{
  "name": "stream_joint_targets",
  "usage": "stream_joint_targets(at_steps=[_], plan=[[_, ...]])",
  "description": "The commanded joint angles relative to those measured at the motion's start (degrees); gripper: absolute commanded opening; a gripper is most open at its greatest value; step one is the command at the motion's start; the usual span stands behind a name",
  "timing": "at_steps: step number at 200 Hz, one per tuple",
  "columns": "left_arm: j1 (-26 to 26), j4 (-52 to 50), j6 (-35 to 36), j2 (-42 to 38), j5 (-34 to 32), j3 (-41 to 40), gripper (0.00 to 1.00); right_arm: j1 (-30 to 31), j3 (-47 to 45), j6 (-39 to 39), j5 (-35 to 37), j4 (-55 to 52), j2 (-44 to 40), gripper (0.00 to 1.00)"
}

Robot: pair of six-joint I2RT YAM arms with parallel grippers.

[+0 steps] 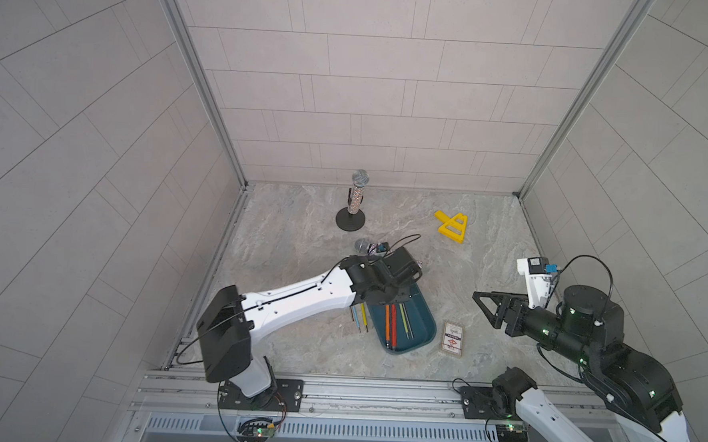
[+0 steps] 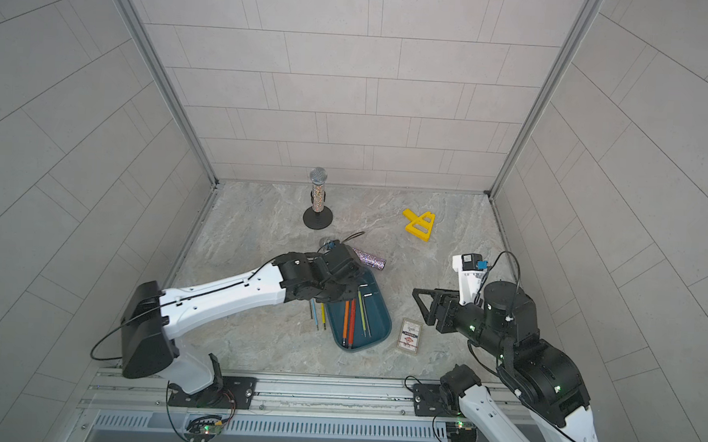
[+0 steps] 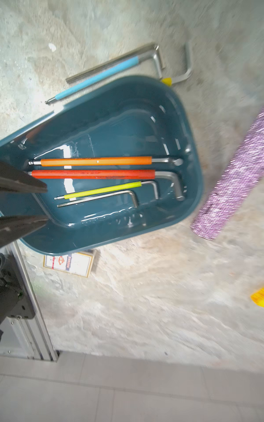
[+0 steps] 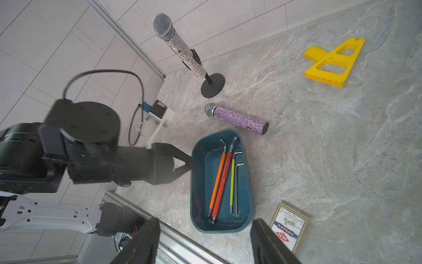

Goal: Put the hex key on the desktop into the storage box
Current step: Pick up the Allen key from the center of the board.

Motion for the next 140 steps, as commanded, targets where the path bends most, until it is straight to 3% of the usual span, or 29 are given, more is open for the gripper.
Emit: stream_joint_targets(at_steps=[1,52,84,140], plan=[[3.6,-3.8,1.1,-3.6,-4.4,-5.3,0.27,0.3,-0.1,-0.4,0.5,0.7,0.0,0.68],[13.1,-1.0,2.5,-9.7,-0.1,-16.4,0.24,0.3,-0.4,-0.3,0.4,0.8,0.1,0.68],[16.0,3.4,4.6,-5.4,4.4,-20.7,0.24,0.3,-0.5,-0.4,0.5,0.9,0.3,0.68],[16.7,7.8,5.2,3.7,9.0,-22.7,0.24,0.3,-1.2,-0.4,0.3,1.1,0.3,0.68]])
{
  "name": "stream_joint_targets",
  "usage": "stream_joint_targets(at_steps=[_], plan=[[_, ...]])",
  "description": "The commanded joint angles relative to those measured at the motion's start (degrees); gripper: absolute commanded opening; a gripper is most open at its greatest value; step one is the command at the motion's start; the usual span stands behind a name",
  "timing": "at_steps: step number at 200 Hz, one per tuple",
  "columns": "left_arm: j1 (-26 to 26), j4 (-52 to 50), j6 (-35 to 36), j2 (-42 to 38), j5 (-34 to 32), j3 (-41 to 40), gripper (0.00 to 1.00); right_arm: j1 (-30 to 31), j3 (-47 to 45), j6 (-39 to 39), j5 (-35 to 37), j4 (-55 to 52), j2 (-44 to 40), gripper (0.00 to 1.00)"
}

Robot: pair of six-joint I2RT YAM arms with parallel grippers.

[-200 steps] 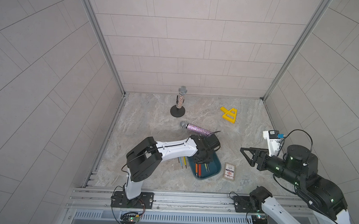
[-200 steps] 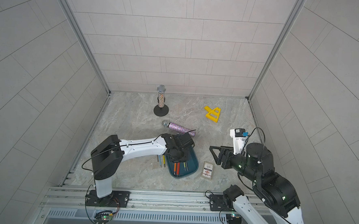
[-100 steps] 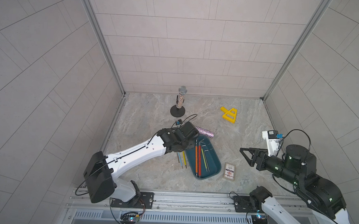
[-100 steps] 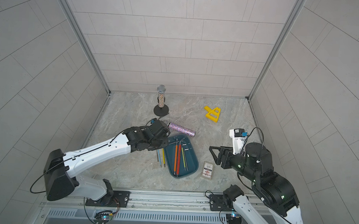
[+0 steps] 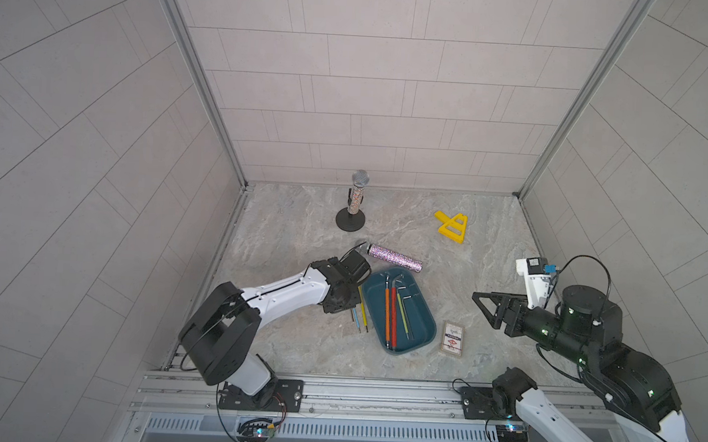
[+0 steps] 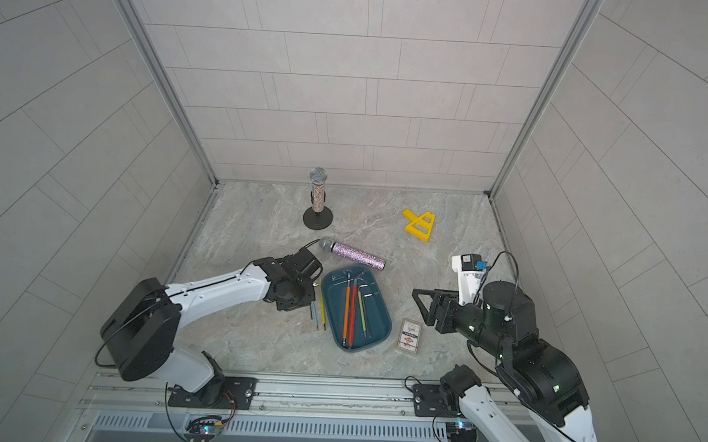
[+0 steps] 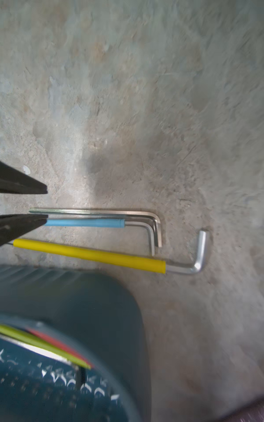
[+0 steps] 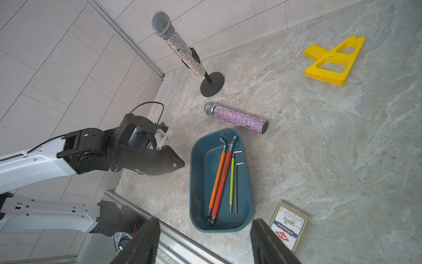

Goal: Put the hex key on the desktop into the storage box
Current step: Pick up the Allen key from the center of the board.

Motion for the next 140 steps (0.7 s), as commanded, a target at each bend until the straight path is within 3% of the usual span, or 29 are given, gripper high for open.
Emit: stream_joint_targets(at_steps=[1,140], plan=[[0.5,2.4,1.2,2.2,2.8,-0.5,0.24,0.3,-0.7,-0.4,0.2,1.1,0.2,0.68],[0.6,2.9,1.0,5.1,1.5,-0.9,0.23,0.3,-1.8,-0.2,0.0,1.4,-0.3,0.68]])
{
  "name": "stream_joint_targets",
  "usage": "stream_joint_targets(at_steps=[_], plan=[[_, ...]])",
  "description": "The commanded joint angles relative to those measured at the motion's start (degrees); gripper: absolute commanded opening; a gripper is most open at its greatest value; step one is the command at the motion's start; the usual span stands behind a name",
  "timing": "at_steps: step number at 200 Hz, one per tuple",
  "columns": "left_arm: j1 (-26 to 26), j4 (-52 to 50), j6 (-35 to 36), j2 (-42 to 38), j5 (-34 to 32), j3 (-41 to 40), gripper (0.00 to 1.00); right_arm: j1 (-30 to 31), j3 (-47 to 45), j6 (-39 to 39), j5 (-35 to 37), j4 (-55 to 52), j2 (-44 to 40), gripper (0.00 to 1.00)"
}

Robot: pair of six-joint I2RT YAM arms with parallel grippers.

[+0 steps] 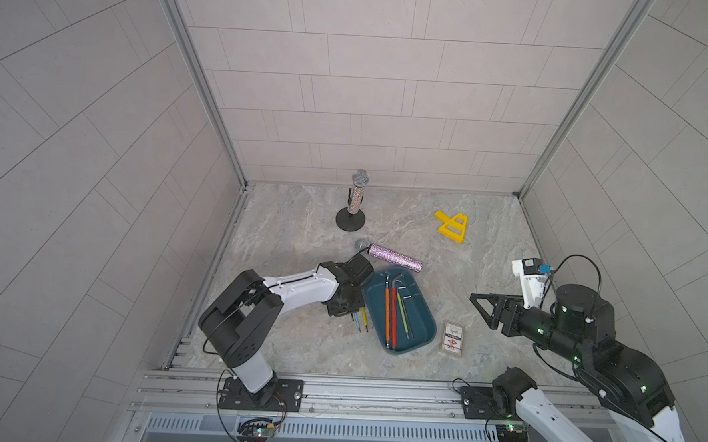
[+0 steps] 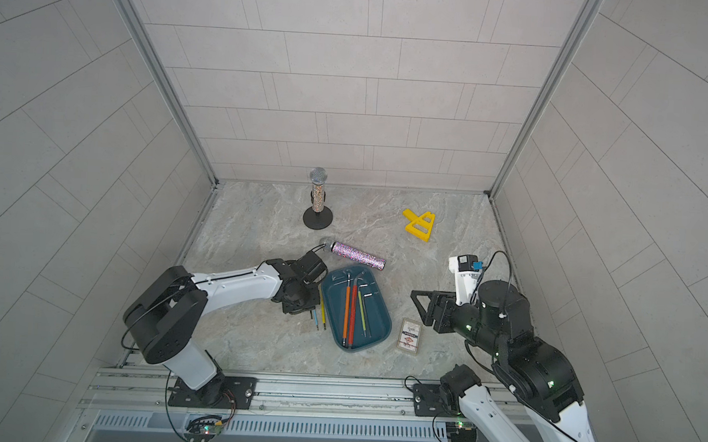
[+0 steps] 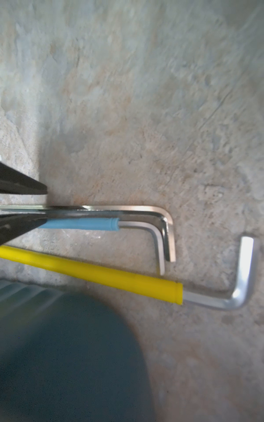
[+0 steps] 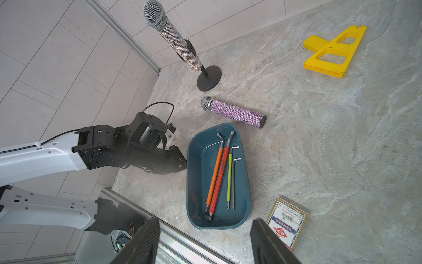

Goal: Put the hex key on the desktop into the storage box
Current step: Pick up the Allen key from the center of the board.

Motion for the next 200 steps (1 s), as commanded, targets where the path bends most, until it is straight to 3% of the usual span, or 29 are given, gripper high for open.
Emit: stream_joint_targets(at_steps=[1,90,151,200], plan=[[0.4,-0.6,0.2,0.1,-1.0,-0.8,0.23,0.3,-0.2,-0.2,0.0,1.3,-0.2,0.68],[0.5,-4.9,2.9,4.6,-3.6,1.1,0.21,0.4,-0.3,-0.3,0.2,1.2,-0.2,0.68],[1.0,-4.3,4.7,8.1,-1.4,1.0,0.12,0.3,-0.4,-0.3,0.3,1.2,-0.3,0.68],[1.1,-5.8,4.8,5.0,-4.5,0.9,0.00,0.2,-0.3,-0.4,0.3,1.4,-0.2,0.68]])
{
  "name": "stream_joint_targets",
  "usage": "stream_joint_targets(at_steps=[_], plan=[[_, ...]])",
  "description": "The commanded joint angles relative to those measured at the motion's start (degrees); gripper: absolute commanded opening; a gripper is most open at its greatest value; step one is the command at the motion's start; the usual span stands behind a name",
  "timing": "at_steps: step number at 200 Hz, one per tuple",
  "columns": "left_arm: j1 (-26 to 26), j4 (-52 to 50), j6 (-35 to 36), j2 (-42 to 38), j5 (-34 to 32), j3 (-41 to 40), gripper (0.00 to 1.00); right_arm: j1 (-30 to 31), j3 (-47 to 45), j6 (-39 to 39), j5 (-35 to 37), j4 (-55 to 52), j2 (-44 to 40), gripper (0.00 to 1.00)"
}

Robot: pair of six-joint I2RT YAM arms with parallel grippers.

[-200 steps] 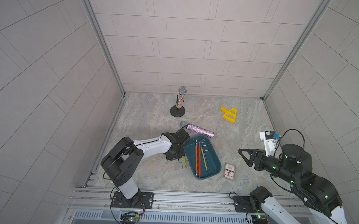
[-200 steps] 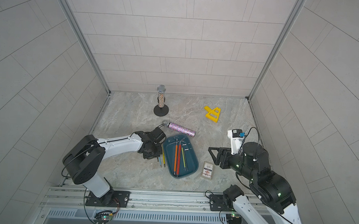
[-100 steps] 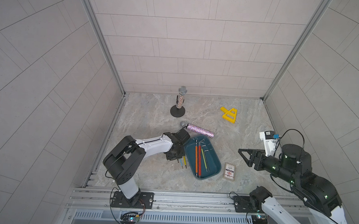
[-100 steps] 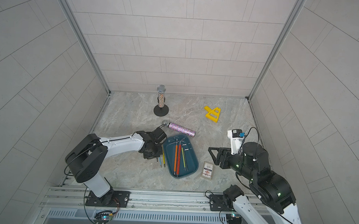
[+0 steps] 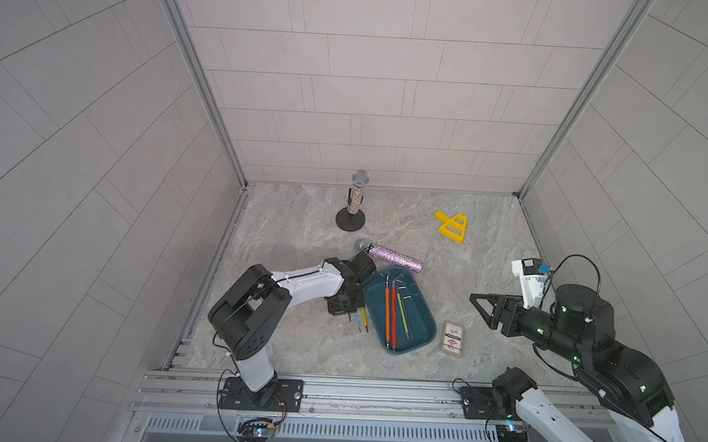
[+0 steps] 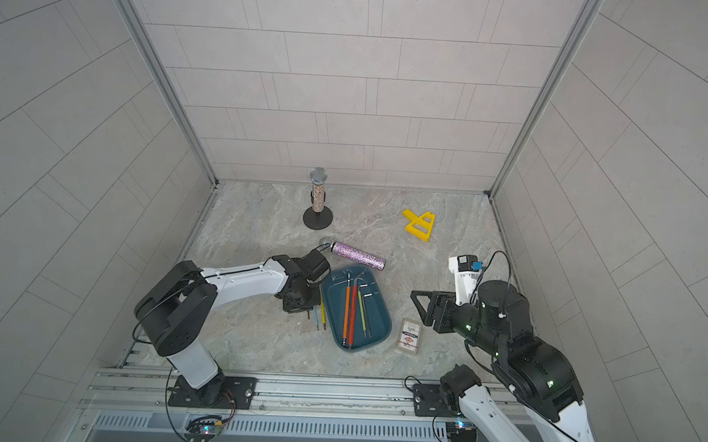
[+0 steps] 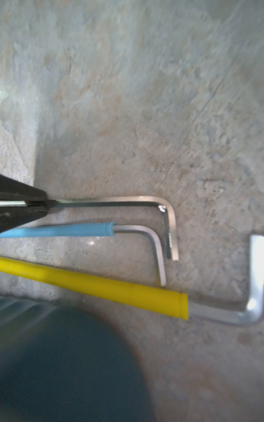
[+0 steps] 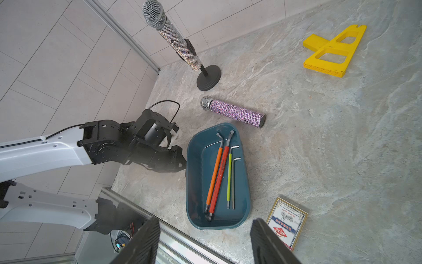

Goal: Put the hex key on the desktop into the storage box
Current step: Pick up the Allen key from the center of the board, then place the Allen key in the storage box.

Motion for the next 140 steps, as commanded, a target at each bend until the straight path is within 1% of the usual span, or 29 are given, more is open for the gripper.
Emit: stream_joint_targets(at_steps=[1,57,111,140], plan=[[0.6,-2.1,0.7,1.3,-4.1,-2.4,0.00,0.2,-0.3,-0.4,0.3,1.4,-0.2,0.68],[0.6,-8.3,2.1,-4.6,-8.9,1.3,0.00,0.3,-0.2,-0.3,0.2,1.5,-0.2,0.68],[0.3,-12.8,1.9,-9.8,-9.3,4.7,0.00,0.3,-0.3,-0.3,0.1,1.8,-0.1,0.68],[-1.0,-15.2,1.4,-11.9,-9.5,8.1,0.00,0.3,-0.3,-0.2,0.0,1.9,-0.1,0.68]])
